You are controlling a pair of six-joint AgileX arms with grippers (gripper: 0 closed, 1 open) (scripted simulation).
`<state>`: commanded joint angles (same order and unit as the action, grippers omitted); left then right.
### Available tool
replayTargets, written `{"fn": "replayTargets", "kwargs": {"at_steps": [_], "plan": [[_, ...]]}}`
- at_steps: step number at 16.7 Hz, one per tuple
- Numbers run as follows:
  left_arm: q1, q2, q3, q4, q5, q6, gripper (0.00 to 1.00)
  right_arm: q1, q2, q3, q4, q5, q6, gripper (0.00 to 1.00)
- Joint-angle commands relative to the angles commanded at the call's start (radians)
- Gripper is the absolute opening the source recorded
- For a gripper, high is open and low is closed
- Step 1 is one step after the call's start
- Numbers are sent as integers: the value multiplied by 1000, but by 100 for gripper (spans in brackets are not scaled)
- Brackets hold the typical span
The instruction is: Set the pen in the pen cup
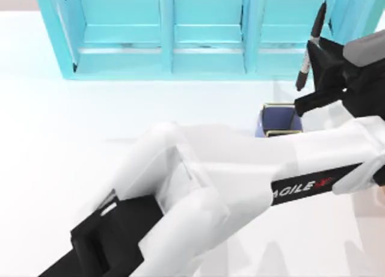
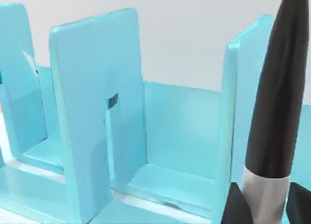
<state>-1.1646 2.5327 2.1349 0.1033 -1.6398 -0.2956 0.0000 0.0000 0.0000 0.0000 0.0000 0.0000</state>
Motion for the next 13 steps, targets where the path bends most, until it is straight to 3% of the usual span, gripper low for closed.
{"fn": "replayTargets", "kwargs": {"at_steps": [8, 13], "plan": [[0, 0, 0, 0, 0, 0, 98, 0, 0, 0, 0, 0, 0, 100], [0, 0, 0, 0, 0, 0, 100, 0, 0, 0, 0, 0, 0, 100]]}}
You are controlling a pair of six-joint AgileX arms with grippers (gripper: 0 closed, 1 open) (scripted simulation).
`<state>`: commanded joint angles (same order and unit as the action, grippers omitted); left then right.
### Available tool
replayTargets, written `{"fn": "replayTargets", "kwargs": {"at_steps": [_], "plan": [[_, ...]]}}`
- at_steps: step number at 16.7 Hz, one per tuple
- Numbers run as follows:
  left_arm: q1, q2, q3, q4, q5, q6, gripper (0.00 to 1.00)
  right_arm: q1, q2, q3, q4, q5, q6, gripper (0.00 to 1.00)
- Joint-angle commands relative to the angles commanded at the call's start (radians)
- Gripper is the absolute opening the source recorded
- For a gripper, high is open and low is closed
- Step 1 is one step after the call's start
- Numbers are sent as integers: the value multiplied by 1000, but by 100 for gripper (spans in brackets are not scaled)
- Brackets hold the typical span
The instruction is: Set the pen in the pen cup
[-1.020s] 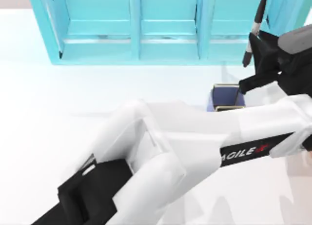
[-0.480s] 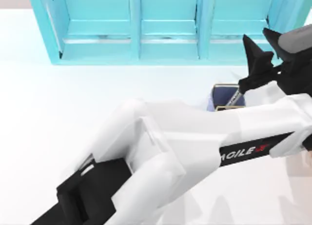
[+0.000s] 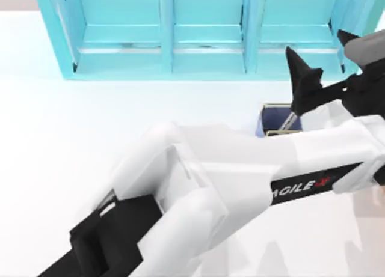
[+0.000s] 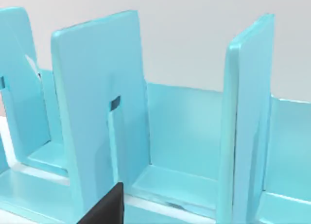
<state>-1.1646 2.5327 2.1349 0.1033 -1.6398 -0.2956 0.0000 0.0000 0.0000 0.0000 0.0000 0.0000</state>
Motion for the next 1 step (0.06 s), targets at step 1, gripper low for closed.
{"fn": "replayTargets", "kwargs": {"at_steps": [1], "plan": [[0, 0, 0, 0, 0, 0, 100, 0, 0, 0, 0, 0, 0, 100]]}}
